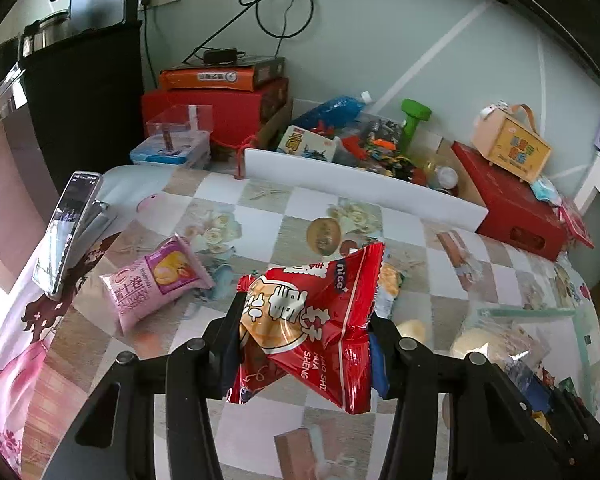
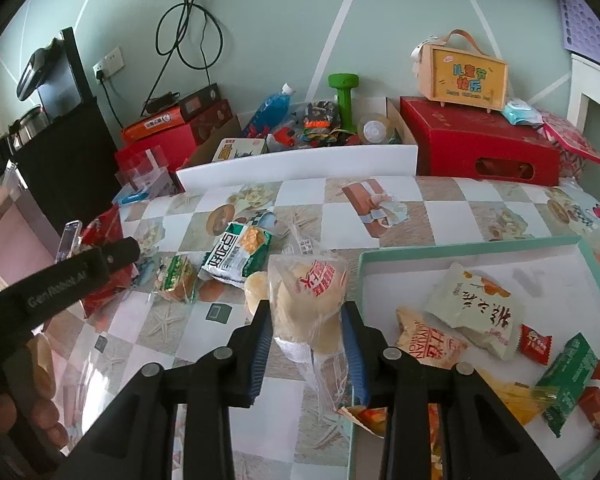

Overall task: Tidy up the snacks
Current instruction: 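Grasp the red 'nice' bag with the left gripper while the right lifts the bun bag, then hold the red bag and bun bag raised above the table with both grippers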

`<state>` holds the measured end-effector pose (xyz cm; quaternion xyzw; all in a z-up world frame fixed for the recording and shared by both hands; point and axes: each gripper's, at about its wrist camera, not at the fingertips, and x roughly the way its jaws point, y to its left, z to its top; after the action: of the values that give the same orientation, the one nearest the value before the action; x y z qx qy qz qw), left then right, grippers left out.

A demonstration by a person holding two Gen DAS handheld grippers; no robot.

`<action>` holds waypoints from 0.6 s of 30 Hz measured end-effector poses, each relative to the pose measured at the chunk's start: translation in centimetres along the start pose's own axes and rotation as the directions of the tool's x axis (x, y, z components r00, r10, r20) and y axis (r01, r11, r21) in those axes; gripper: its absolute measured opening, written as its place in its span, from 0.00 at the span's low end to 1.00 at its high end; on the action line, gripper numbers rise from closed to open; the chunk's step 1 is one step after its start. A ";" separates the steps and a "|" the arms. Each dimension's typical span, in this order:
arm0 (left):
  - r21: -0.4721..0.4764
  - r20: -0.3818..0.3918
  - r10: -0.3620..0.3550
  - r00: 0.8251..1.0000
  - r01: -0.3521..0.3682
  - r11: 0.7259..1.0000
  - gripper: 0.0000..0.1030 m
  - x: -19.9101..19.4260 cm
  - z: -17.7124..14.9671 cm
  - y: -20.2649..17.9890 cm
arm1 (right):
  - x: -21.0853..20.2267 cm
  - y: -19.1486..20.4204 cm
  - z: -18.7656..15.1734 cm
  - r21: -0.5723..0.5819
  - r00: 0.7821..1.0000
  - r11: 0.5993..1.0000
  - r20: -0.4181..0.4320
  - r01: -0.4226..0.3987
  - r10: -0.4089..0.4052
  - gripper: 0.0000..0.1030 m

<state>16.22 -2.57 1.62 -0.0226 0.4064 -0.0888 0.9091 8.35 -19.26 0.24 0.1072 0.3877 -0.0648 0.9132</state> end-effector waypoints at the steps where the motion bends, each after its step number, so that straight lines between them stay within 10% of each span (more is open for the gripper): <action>1: 0.002 0.002 0.000 1.000 0.000 1.000 0.51 -0.1 -0.1 -0.1 | -0.1 -0.1 0.0 0.004 1.000 1.000 0.001 -0.002 0.002 0.35; 18: 0.002 -0.009 -0.014 1.000 0.014 1.000 0.51 0.0 -0.2 -0.5 | -0.8 0.2 0.1 -0.028 1.000 1.000 0.004 -0.009 0.009 0.34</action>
<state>15.97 -3.07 1.57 -0.0242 0.4103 -0.0957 0.9066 7.93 -19.05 0.94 0.0962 0.3864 -0.0556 0.9156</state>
